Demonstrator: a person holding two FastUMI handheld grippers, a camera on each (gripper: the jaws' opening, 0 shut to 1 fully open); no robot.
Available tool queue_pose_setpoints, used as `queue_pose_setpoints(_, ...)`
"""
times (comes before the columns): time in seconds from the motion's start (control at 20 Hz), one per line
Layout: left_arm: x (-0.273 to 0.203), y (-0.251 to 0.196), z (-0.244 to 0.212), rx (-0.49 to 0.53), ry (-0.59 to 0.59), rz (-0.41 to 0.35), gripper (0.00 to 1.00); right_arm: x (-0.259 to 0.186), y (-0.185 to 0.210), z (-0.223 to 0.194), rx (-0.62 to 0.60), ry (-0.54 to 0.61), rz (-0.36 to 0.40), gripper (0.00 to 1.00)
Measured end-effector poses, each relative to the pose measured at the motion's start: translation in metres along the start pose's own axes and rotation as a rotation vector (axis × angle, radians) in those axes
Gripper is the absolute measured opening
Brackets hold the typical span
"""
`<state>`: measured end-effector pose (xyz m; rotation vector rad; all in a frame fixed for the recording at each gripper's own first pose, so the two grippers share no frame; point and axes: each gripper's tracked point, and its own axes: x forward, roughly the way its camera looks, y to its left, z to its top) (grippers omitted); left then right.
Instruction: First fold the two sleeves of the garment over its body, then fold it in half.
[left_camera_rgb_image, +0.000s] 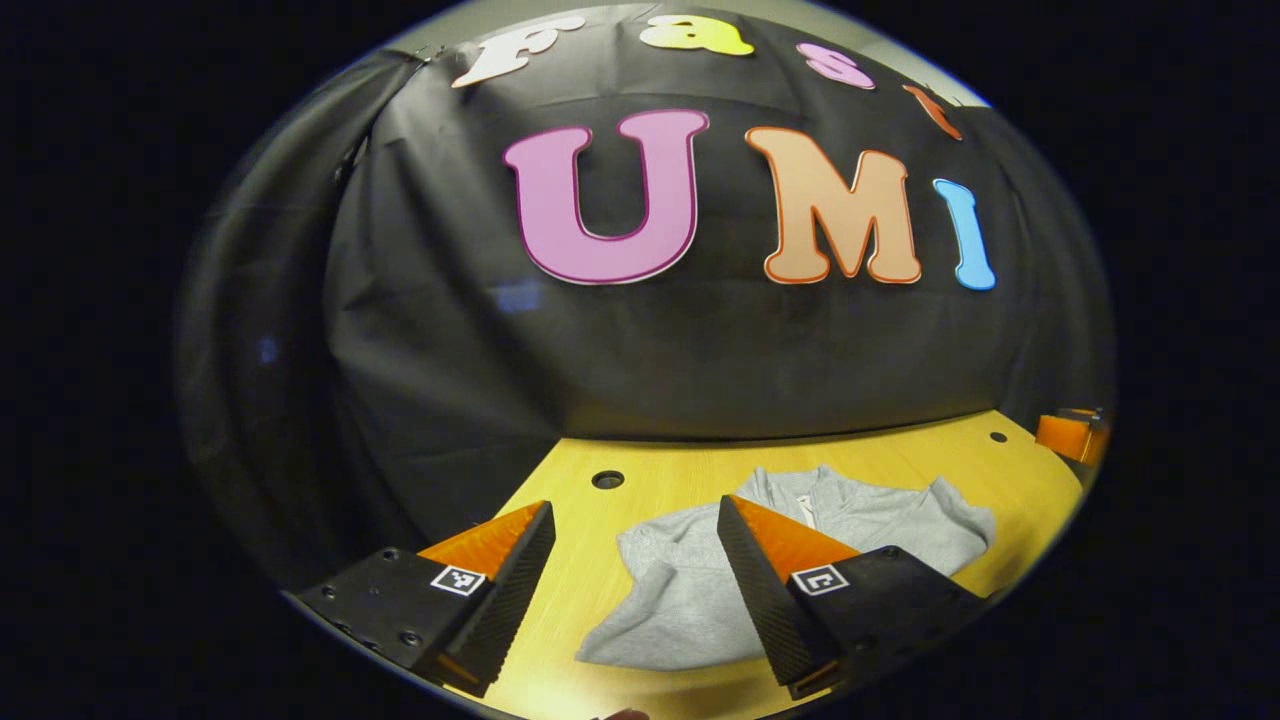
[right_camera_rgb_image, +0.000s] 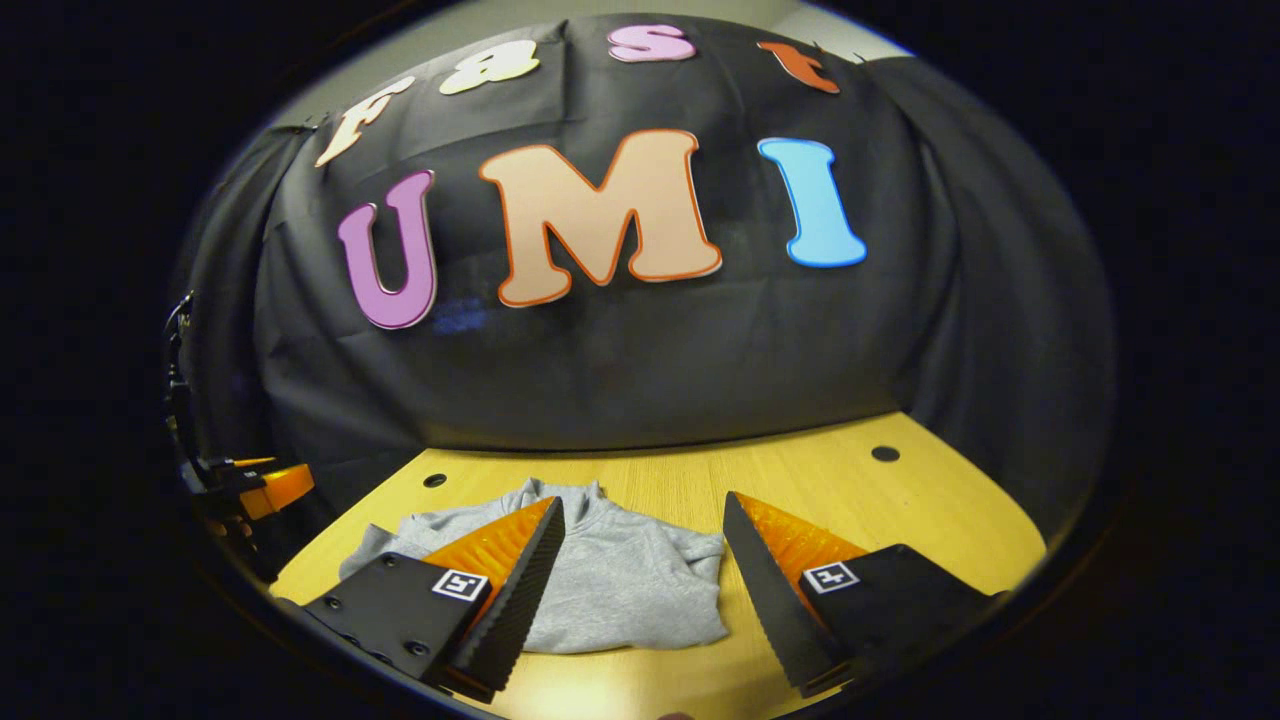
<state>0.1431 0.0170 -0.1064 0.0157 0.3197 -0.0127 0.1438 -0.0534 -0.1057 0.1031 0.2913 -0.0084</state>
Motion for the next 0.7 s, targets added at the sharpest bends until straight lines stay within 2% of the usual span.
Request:
queue_pose_setpoints(0.2,-0.024,-0.002,0.018,0.039,-0.052,0.010,0.96,-0.017,0.004,0.012,-0.016,-0.042,0.013,0.98)
queue_pose_setpoints(0.5,-0.032,-0.003,0.034,0.063,-0.086,0.020,0.96,-0.022,0.005,0.029,-0.024,-0.089,0.017,0.98)
queue_pose_setpoints(0.55,-0.033,-0.002,0.037,0.065,-0.090,0.020,1.00,-0.022,0.004,0.030,-0.027,-0.092,0.018,0.98)
queue_pose_setpoints(0.65,-0.032,-0.001,0.043,0.066,-0.104,0.022,0.96,-0.023,0.005,0.034,-0.029,-0.100,0.017,0.98)
queue_pose_setpoints(0.7,-0.032,0.000,0.045,0.067,-0.112,0.026,1.00,-0.024,0.006,0.035,-0.028,-0.105,0.017,0.98)
